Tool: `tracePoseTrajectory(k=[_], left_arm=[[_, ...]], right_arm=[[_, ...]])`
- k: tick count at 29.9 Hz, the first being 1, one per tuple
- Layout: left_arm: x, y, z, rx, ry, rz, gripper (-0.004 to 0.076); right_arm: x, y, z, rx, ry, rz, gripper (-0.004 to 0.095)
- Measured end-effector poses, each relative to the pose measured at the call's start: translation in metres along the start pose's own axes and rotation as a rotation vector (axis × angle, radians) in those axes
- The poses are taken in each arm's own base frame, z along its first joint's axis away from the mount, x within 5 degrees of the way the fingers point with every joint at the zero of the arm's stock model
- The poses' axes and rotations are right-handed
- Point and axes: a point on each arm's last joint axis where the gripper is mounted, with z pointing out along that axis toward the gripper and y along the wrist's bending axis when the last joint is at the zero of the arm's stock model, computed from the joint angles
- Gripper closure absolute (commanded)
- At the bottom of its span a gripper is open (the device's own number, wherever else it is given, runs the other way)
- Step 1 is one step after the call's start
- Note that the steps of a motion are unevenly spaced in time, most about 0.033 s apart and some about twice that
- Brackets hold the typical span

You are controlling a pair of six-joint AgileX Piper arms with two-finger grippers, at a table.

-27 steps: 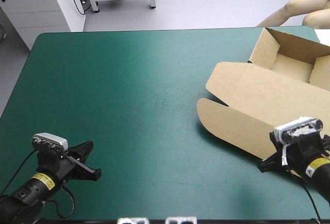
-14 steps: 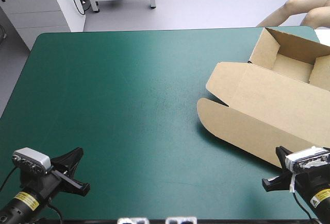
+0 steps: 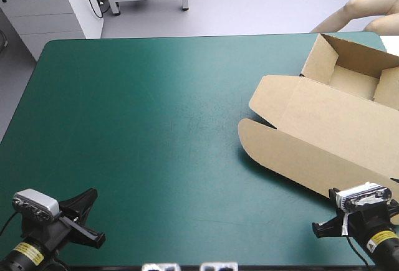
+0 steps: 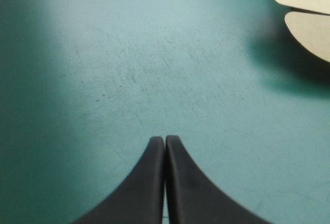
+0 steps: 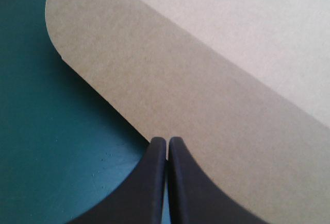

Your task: Fold the box

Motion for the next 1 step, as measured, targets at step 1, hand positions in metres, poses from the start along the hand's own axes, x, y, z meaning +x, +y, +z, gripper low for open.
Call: tracePoseTrajectory(k=[1], left_arm=[[0.0023, 0.0002, 0.0012, 0.000, 0.009, 0.000, 0.0732]], right_arm=[[0.0015, 0.0001, 0.0010, 0.000, 0.005, 0.000, 0.0909]])
